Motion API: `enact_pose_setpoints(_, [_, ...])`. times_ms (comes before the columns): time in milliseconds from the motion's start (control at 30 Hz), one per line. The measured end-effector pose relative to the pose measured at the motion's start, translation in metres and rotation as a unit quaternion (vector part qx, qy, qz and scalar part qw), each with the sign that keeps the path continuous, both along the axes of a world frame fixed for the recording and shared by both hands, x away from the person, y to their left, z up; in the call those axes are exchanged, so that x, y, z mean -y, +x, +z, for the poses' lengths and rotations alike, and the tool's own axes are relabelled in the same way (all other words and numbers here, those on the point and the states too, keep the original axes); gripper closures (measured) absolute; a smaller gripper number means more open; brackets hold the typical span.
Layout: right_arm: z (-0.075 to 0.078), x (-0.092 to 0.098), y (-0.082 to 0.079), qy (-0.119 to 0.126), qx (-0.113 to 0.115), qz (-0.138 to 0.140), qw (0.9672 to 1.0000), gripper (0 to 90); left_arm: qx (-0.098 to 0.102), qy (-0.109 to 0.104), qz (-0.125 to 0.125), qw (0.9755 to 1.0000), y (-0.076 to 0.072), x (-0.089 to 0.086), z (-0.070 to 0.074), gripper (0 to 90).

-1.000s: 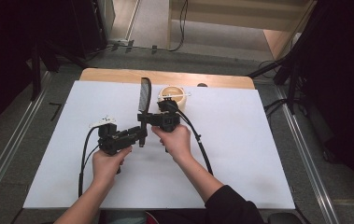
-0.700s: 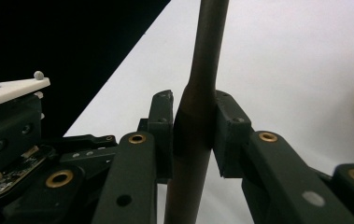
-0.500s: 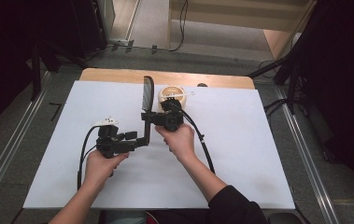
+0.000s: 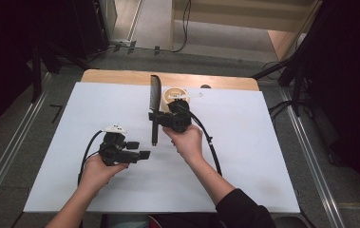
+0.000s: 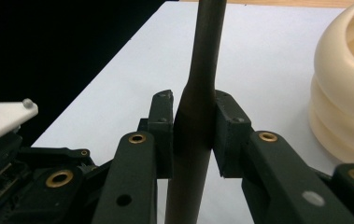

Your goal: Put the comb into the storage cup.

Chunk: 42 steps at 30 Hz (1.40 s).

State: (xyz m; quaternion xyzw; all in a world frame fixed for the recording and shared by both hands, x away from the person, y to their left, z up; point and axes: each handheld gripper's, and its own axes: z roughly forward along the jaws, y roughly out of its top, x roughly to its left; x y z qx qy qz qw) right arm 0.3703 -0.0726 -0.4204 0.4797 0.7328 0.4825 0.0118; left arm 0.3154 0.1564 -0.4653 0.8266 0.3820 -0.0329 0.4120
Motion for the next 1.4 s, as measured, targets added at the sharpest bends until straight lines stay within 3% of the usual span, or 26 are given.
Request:
enact_pose_setpoints(67, [0.0,0.002,0.0,0.004,0.003,-0.002,1.0,70.0,0.002,0.015,-0.007,0.9999,-0.001,0.0,-0.001,29.6])
enact_pose_setpoints(233, [-0.002,0.006,-0.001,0.0,0.007,-0.006,1.0,70.0,0.009,0.024,-0.021,0.9994,-0.004,-0.003,-0.003,29.6])
enact_pose_setpoints(433, [-0.002,0.01,-0.003,-0.004,0.018,-0.012,0.9998,70.1,0.017,0.052,-0.028,0.9981,-0.007,-0.008,-0.005,29.6])
enact_pose_setpoints(1067, [0.003,0.022,-0.003,-0.024,0.067,-0.036,0.9968,70.0,0.019,0.078,-0.027,0.9964,-0.017,-0.024,-0.007,29.7])
enact_pose_setpoints(1400, [0.007,0.027,0.002,-0.018,0.068,-0.046,0.9964,70.0,0.017,0.08,-0.023,0.9964,-0.019,-0.028,-0.007,29.7])
